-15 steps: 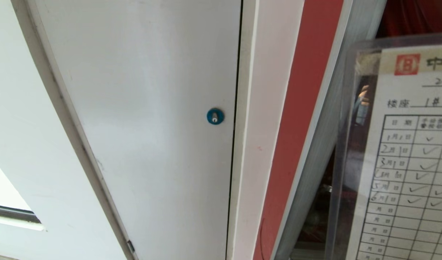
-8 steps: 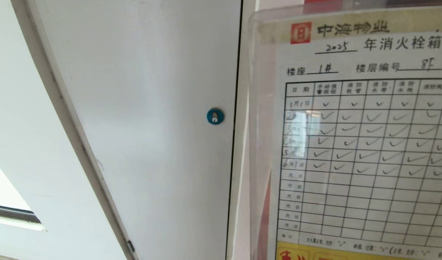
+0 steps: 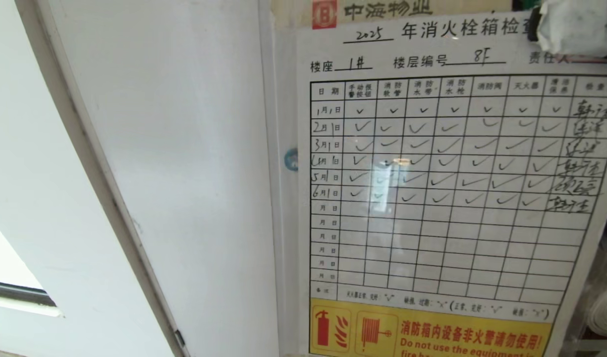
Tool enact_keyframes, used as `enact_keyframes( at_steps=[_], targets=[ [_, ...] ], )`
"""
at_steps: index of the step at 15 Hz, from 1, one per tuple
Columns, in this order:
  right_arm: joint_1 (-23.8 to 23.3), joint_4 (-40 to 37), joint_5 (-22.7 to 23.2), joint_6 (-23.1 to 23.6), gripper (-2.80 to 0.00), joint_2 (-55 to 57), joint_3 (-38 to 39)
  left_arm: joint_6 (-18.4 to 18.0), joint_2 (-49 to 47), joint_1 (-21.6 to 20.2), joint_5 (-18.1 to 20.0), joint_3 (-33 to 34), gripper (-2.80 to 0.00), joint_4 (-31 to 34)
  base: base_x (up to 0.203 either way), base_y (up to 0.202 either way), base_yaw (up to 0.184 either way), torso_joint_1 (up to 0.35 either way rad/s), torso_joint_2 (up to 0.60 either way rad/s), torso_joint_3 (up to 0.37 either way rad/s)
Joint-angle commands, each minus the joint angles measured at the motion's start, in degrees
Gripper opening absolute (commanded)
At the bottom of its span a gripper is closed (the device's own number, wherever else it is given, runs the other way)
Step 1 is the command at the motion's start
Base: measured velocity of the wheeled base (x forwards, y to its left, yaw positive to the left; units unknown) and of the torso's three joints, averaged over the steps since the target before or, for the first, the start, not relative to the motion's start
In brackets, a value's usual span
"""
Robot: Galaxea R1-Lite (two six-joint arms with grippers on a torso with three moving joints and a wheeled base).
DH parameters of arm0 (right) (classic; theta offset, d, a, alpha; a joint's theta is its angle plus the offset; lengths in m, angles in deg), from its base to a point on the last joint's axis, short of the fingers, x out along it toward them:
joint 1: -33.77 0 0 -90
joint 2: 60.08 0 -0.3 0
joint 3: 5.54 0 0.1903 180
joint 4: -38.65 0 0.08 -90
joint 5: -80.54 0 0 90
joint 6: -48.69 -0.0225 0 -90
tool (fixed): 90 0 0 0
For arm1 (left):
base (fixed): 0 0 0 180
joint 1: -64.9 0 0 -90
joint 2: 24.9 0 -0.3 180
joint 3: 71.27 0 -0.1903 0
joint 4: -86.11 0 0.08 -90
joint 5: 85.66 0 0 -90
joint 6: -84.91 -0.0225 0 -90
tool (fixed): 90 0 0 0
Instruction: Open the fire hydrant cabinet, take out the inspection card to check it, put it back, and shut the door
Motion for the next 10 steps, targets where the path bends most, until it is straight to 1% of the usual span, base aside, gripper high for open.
enact_keyframes(
  at_steps=[1,3,10],
  targets=[
    [0.19,0.02,0.17,-0.02,-2.8,1.68,-1.02,-0.01,-0.01,0.0,0.0,0.79,-2.8,0.0,0.0,0.0,0.0,0.0,0.0,0.0],
    [0.19,0.06,-0.5,-0.07,-2.8,2.75,-1.54,-0.01,-0.01,0.0,0.0,0.79,-2.8,0.0,0.0,0.0,0.0,0.0,0.0,0.0],
    [0.37,-0.03,-0.71,-0.27,-2.8,4.56,-4.0,-0.01,-0.01,0.0,0.0,0.79,-2.8,0.0,0.0,0.0,0.0,0.0,0.0,0.0]
  ],
)
